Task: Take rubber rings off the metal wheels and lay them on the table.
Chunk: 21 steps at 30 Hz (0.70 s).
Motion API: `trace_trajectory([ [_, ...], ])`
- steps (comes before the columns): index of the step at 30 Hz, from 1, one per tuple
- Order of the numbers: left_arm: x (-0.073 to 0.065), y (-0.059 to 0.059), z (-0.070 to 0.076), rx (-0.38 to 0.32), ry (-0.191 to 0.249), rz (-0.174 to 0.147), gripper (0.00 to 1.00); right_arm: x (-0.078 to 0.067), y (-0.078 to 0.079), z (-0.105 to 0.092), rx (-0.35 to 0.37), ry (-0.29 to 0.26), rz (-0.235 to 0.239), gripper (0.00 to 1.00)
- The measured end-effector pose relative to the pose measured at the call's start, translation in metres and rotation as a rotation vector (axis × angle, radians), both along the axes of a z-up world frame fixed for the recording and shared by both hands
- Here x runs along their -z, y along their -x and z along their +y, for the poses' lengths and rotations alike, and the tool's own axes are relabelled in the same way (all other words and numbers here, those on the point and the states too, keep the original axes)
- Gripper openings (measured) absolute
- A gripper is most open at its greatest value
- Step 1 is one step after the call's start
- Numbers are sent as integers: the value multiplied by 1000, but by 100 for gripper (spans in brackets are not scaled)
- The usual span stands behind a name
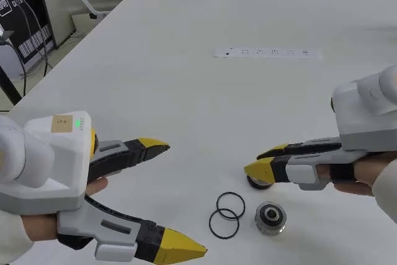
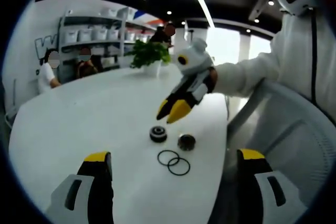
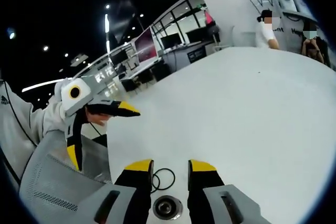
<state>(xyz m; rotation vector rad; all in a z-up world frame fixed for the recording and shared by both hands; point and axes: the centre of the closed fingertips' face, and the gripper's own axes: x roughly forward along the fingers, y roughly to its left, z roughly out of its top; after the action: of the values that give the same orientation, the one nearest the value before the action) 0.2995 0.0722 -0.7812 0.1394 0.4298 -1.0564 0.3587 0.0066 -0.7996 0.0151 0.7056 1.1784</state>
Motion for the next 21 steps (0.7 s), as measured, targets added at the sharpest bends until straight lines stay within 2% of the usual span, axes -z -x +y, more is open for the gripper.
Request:
trace_trajectory([
  [4, 0, -1, 2, -9, -14, -3, 100, -3, -3, -5, 12, -2, -10, 26],
  [10, -6, -5, 6, -36, -11, -13, 100, -11, -3, -13, 5, -24, -32, 31],
  [13, -13, -6, 6, -43, -24, -43, 100, -13, -1, -17, -14, -30, -49, 34],
  [21, -33, -10, -1, -25, -29, -64, 100, -12, 1, -31, -49, -16, -105, 47],
])
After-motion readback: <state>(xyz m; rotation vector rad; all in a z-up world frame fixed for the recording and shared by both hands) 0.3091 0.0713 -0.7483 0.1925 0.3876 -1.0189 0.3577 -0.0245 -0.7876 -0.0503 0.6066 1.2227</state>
